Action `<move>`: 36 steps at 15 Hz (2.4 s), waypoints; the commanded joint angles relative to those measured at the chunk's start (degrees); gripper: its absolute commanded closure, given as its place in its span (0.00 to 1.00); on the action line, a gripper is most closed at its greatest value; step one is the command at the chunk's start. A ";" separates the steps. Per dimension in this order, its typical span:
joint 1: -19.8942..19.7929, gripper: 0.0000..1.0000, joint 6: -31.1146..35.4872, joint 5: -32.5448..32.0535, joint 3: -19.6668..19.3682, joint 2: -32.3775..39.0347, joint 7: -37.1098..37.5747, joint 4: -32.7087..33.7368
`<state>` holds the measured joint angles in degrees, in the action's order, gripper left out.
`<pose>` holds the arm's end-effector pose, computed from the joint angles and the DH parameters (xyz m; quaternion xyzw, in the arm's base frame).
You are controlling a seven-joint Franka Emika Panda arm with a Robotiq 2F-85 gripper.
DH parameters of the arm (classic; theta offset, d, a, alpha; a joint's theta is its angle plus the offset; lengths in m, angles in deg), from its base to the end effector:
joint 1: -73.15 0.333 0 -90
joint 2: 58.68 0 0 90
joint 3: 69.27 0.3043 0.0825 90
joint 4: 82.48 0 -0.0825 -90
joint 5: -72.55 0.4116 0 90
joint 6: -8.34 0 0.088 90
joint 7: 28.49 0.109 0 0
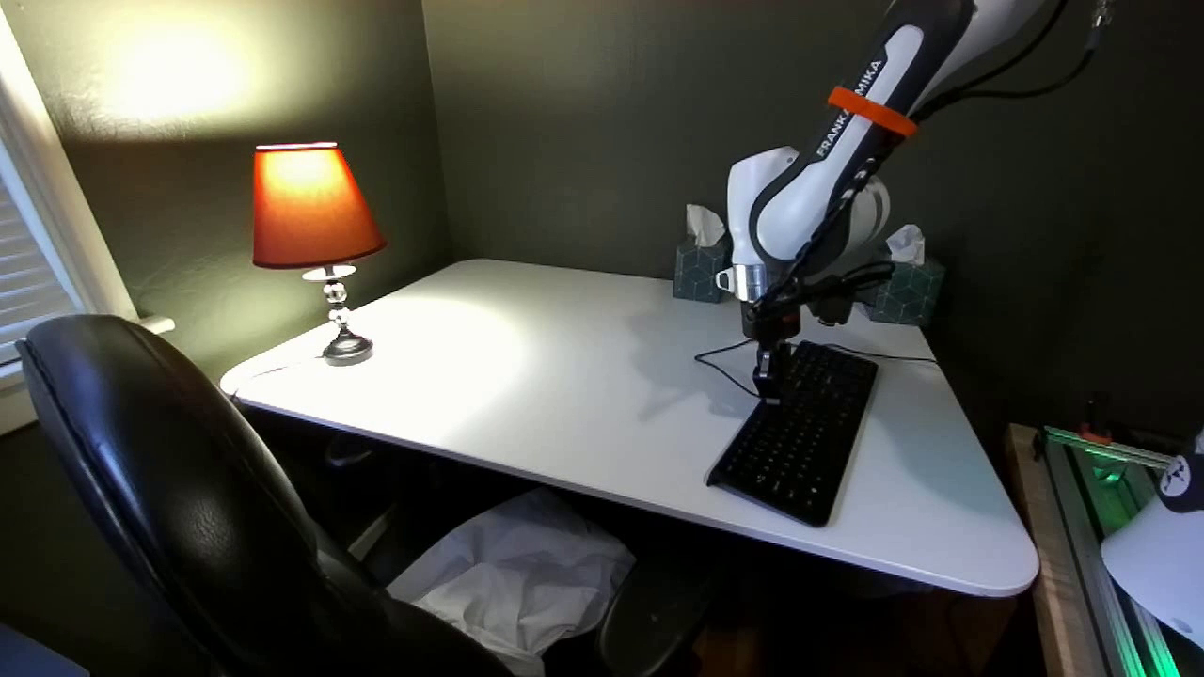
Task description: Press the keyboard
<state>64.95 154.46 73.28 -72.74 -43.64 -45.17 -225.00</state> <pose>0.4468 -0.0947 0.1325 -0.9943 -0.0381 0.0976 0.0196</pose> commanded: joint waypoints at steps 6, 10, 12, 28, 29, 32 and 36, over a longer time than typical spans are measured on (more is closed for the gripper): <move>-0.10 1.00 -0.72 0.03 0.14 -0.55 0.44 -0.57; -0.10 1.00 -0.94 0.16 0.32 -0.12 0.22 -0.19; -0.08 1.00 -0.96 0.14 0.33 0.17 0.35 0.05; -0.40 1.00 -1.70 0.74 0.46 3.06 0.53 2.39; -0.42 1.00 -1.82 0.79 0.49 3.17 0.46 2.51; -0.40 1.00 -2.19 0.76 0.48 3.28 0.47 2.77; -0.38 1.00 -2.38 0.71 0.47 3.19 0.51 2.79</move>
<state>64.91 152.88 73.42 -72.64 -41.85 -45.06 -223.40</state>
